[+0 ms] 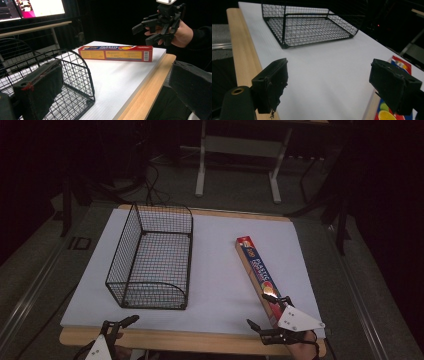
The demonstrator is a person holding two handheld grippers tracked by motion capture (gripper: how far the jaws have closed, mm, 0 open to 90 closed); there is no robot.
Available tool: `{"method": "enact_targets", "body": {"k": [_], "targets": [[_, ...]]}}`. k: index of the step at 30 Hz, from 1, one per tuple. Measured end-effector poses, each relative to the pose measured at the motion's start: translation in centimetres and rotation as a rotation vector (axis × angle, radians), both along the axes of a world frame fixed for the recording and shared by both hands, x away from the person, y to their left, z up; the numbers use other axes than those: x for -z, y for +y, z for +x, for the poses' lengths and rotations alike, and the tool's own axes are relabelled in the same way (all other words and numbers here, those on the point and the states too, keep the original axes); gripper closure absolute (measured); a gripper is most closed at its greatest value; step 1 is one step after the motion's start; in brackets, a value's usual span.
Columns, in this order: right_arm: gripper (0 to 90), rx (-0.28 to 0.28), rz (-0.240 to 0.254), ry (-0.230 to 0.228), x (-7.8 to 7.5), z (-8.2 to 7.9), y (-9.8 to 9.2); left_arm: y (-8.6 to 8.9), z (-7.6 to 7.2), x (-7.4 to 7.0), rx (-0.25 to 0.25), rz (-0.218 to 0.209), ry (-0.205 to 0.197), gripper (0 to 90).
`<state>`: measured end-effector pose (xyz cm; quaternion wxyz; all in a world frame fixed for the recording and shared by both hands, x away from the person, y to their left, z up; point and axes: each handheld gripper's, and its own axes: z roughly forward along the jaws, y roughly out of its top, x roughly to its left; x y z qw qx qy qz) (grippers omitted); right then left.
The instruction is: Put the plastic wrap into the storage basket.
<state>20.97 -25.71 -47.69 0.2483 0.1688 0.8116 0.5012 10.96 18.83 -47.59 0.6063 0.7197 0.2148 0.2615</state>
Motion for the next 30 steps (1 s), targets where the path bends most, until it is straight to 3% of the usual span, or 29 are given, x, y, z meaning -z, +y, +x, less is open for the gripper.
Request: {"method": "enact_targets", "body": {"k": [2,5,9,13,20,25,30], "targets": [[15.2,-0.012,-0.012,-0.005,-0.1,-0.1,0.2,0.0,0.1,0.0,0.001,-0.001,0.004,0.2],[15.2,-0.019,-0.010,0.052,-0.4,-0.3,0.3,0.0,0.0,0.0,0.003,0.000,0.001,0.2],[13.5,-0.011,-0.028,0.073,-0.4,-0.5,0.6,-0.1,0.0,0.0,0.006,0.001,0.000,0.2],[13.4,-0.006,-0.045,0.059,-0.5,-0.7,1.0,-0.1,0.0,0.0,0.006,0.003,0.003,0.2],[13.2,0.050,-0.064,0.019,-0.8,-0.6,0.9,-0.1,0.0,0.1,0.006,0.001,0.006,0.2],[14.2,0.080,-0.044,0.026,-1.4,0.1,0.3,-0.1,0.1,0.1,0.006,-0.003,0.008,0.2],[17.3,0.146,-0.043,0.045,-1.4,0.9,-0.7,-0.1,0.1,0.0,0.006,-0.008,0.009,0.2]]}}
